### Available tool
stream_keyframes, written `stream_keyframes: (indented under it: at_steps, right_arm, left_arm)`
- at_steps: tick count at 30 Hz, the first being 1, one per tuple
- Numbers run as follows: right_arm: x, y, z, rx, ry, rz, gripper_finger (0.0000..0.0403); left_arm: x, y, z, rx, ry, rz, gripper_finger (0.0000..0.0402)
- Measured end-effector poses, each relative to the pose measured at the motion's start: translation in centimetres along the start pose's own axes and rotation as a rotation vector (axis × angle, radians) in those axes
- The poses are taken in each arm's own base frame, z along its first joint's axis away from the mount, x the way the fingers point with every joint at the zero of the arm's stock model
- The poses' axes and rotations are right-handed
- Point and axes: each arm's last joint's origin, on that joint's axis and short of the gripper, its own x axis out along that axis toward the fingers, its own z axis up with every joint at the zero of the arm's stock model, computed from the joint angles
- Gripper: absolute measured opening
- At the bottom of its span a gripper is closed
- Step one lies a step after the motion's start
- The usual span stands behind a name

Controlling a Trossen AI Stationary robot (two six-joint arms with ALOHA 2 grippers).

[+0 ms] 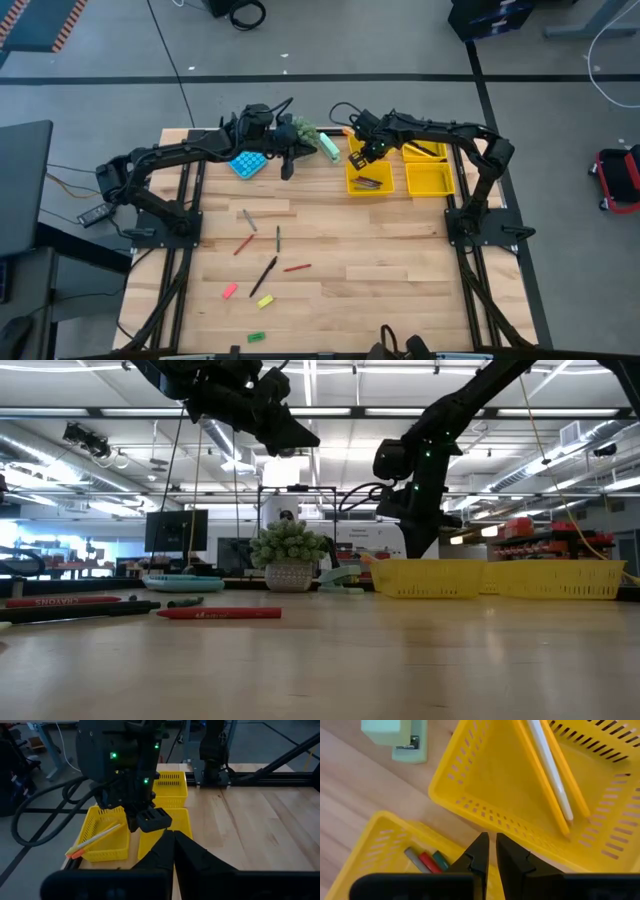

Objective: Sort crayons/erasers/pens/pencils in bins
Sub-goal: Adjust the top left yellow bin

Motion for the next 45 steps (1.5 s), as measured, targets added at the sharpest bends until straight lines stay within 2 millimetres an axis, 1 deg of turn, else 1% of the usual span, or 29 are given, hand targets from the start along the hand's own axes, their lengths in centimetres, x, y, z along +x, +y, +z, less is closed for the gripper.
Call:
stream_keyframes:
  at_steps: [5,10,16,20,23,26,33,41,45]
  right_arm:
    - [0.0,0.4,-0.2,0.000,0.000,0.004,0.0041]
    - [0.0,0.6,0.2,0.000,-0.044,0.023,0.0041]
    - [0.0,0.7,0.5,-0.027,-0.069,0.044,0.0041]
    - [-0.1,1.2,0.1,-0.049,-0.042,0.063,0.0041]
    - [-0.2,1.9,-0.2,-0.068,-0.043,0.067,0.0041]
    - [-0.2,2.3,-0.3,-0.088,-0.067,0.016,0.0041]
    - [0.5,1.9,-0.5,-0.077,-0.098,0.000,0.0041]
    - [0.9,1.8,-0.5,-0.070,-0.130,0.013,0.0041]
    - [0.9,2.0,-0.2,-0.072,-0.158,0.025,0.0041]
  left_arm:
    - [0.0,0.0,0.0,0.014,0.001,0.000,0.0013]
    - [0.0,0.0,0.0,0.014,0.000,0.000,0.0023]
    - [0.0,0.0,0.0,0.013,0.002,0.000,0.0014]
    - [0.0,0.0,-0.1,0.012,0.005,-0.001,0.0012]
    - [0.0,0.0,-0.1,0.011,0.006,-0.001,0.0019]
    - [0.0,0.0,-0.1,0.011,0.007,0.005,0.0023]
    - [0.0,0.1,-0.1,0.012,0.009,0.011,0.0012]
    - [0.0,0.1,-0.1,0.012,0.010,0.014,0.0025]
    - [0.0,0.1,-0.1,0.012,0.011,0.014,0.0021]
